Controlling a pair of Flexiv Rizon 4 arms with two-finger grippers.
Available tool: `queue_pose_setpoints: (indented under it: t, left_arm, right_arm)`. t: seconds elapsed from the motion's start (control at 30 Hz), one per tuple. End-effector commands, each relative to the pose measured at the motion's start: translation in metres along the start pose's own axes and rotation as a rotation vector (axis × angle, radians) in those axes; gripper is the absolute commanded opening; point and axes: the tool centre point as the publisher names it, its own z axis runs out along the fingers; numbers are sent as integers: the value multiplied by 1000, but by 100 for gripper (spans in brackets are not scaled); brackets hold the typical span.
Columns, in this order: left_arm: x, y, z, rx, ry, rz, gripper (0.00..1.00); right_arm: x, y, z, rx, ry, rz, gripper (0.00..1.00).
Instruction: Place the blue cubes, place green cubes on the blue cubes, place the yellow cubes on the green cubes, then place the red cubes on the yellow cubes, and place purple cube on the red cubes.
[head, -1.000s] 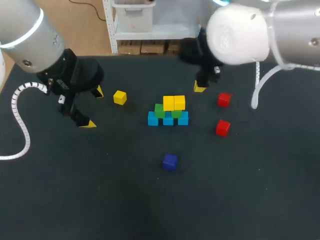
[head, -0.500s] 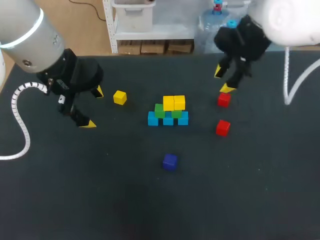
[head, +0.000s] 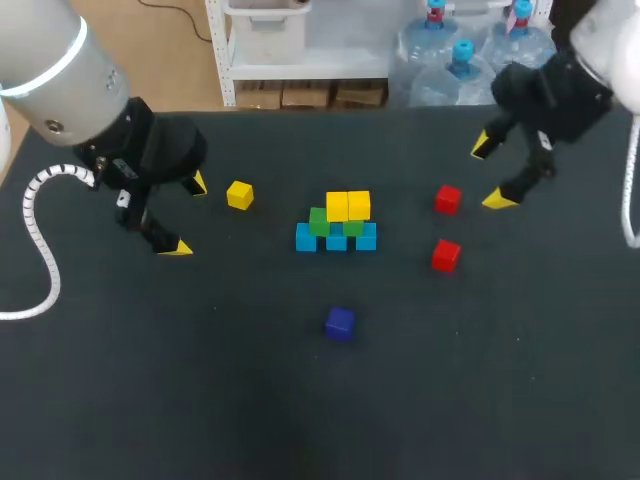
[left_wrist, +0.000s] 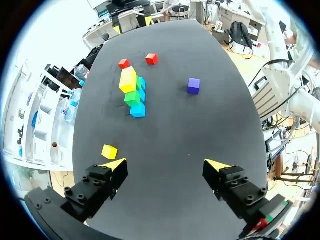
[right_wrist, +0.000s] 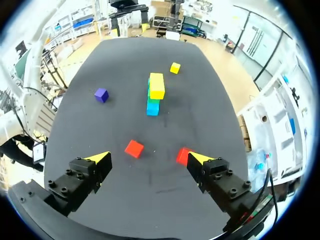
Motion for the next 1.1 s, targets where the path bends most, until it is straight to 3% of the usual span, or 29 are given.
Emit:
queue_pose_setpoints:
  t: [0.03, 0.33, 0.5, 0.77, 0.8, 0.97, 1.1]
  left_arm:
    - [1, 0, 0, 0, -3, 3, 100]
    - [1, 0, 0, 0, -3, 3, 100]
    - [1, 0, 0, 0, -3, 3, 100]
    - [1, 0, 0, 0, -3, 3, 100]
    - [2, 1, -4, -6, -39, 10, 100]
    - [7, 14, -16, -18, -67, 128, 100]
    - [7, 24, -20, 17, -102, 287, 100]
  right_arm:
    - [13, 9, -5, 74, -69, 26, 100]
    - [26, 16, -17, 93, -79, 51, 100]
    - [26, 17, -23, 43, -75, 53, 100]
    - [26, 17, -23, 43, -75, 53, 100]
    - [26, 17, -23, 43, -75, 53, 100]
    - [26, 17, -23, 43, -75, 53, 100]
    - [26, 17, -23, 43, -75, 53, 100]
